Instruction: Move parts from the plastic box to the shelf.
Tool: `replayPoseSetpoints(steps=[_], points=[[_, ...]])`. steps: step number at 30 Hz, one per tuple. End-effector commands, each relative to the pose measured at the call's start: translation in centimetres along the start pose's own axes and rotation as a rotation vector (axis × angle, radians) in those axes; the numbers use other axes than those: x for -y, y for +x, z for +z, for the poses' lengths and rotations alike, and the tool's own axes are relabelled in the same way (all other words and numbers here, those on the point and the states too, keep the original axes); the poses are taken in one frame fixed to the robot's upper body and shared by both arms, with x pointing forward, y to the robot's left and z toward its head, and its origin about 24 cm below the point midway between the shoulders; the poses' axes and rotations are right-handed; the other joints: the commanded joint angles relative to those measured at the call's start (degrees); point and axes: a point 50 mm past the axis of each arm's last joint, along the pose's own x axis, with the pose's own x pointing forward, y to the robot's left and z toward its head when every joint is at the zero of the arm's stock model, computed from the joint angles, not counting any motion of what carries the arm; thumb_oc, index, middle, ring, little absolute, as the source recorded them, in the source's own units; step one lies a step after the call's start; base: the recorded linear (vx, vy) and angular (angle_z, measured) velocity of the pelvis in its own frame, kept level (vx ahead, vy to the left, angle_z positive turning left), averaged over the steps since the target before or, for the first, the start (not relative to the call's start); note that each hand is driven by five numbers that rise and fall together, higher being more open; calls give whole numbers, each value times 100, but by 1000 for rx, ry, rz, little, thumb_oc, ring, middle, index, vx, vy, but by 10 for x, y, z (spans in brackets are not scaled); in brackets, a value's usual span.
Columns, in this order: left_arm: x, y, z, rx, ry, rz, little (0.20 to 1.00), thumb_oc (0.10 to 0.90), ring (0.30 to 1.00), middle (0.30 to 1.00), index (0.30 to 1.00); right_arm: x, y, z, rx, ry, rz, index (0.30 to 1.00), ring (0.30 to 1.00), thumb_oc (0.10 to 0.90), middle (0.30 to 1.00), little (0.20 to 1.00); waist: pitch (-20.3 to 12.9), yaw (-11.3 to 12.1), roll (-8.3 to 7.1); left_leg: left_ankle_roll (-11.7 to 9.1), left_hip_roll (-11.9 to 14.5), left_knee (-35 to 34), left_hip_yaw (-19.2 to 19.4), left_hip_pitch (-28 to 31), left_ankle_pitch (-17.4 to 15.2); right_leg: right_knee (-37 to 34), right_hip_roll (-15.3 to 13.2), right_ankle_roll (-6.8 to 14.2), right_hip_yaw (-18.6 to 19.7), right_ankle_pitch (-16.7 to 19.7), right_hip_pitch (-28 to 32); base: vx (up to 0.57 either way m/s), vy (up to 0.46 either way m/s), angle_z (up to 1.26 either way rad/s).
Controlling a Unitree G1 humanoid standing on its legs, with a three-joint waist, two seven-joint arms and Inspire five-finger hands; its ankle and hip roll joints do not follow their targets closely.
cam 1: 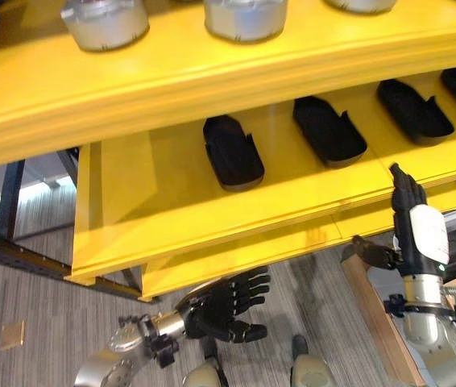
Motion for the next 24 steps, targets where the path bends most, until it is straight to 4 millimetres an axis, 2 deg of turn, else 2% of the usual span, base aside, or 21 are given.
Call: replayPoseSetpoints(steps=[1,3,6,8,10,12,13,14,15,16,17,18,20,22,24], points=[[9,1,23,165,60,-82,1000,900,1000,1000,1000,26,29,1,11,-22,-127,1000,1000,900,1000,1000,-296,-82,-136,-98,287,-5,149,583,-659,-23,-90,21,216,-97,-54,-15,68,-6],[7,5,25,176,61,-59,1000,900,1000,1000,1000,30,25,-12,-67,-46,-115,1000,1000,900,1000,1000,-417,-208,-248,-80,244,-16,314,712,-757,-353,-170,151,254,201,4,1,89,-20],[6,11,27,176,58,-47,1000,900,1000,1000,1000,31,24,-17,-97,-59,-95,1000,1000,900,1000,1000,-455,-244,-318,-57,218,-16,448,784,-829,-444,-248,238,229,322,16,-1,28,-34],[7,16,28,163,73,-43,1000,900,1000,1000,1000,29,25,-21,-125,-73,-74,1000,1000,900,1000,1000,-465,-225,-368,-57,196,-16,645,843,-864,-506,-334,315,-1,428,28,-16,-26,-41],[2,22,30,183,81,53,1000,900,1000,1000,1000,23,34,-17,-109,-61,-49,1000,1000,900,1000,1000,-455,-154,-415,-87,207,-16,1086,983,-869,-479,-458,413,-510,560,-6,-55,-74,-68],[-3,24,29,199,72,150,1000,900,1000,1000,1000,15,42,-10,-91,-44,-31,1000,1000,900,1000,1000,-465,-37,-432,-174,293,-16,1568,1163,-949,-382,-608,539,-1212,613,-39,-26,-146,-167],[-6,25,29,218,65,196,1000,900,1000,1000,1000,9,48,-6,-91,-35,-28,1000,1000,900,1000,1000,-455,70,-446,-201,377,-4,1950,1228,-920,-256,-675,545,-1703,664,-115,-18,-172,-228],[-7,25,29,220,64,200,1000,900,1000,1000,1000,8,49,-6,-94,-34,-30,1000,1000,900,1000,1000,-454,89,-447,-207,390,-2,2006,1235,-915,-233,-678,539,-1747,665,-136,-55,-253,-214],[-8,25,30,237,57,229,1000,900,1000,1000,1000,4,52,-3,-100,-29,-36,1000,1000,900,1000,1000,-437,163,-450,-176,434,30,2227,1247,-908,-57,-686,463,-2048,627,-241,14,-212,-95],[-8,25,31,241,61,236,1000,900,1000,1000,1000,2,52,-4,-110,-36,-37,1000,1000,900,1000,1000,-419,174,-451,-155,438,43,2258,1244,-916,11,-677,424,-2074,596,-290,56,-282,-80],[-8,25,33,248,76,243,1000,900,1000,1000,1000,1,51,-5,-121,-40,-43,1000,1000,900,1000,1000,-390,180,-455,-125,436,58,2271,1237,-935,102,-666,377,-2055,543,-359,159,-358,-55],[-11,21,36,302,92,307,1000,900,1000,1000,1000,2,49,-3,-93,-23,-71,1000,1000,900,1000,1000,-314,149,-459,-97,494,198,2223,1172,-964,343,-566,229,-1916,360,-470,169,-405,-49],[-15,14,39,373,68,373,1000,900,1000,1000,1000,8,47,2,-60,-5,-106,1000,1000,900,1000,1000,-285,128,-480,-111,555,278,2229,1119,-978,435,-480,147,-1869,240,-515,111,-376,-34],[-22,9,50,462,37,465,1000,900,1000,1000,1000,16,48,14,-9,22,-151,1000,1000,900,1000,1000,-264,106,-498,-188,766,430,2203,1024,-953,668,-348,3,-1808,35,-662,50,-417,-46],[-27,14,63,531,38,502,1000,900,1000,1000,1000,19,53,27,32,48,-177,1000,1000,900,1000,1000,-235,88,-505,-285,1051,684,2156,979,-931,964,-255,-185,-1779,-171,-815,73,-409,-50]])
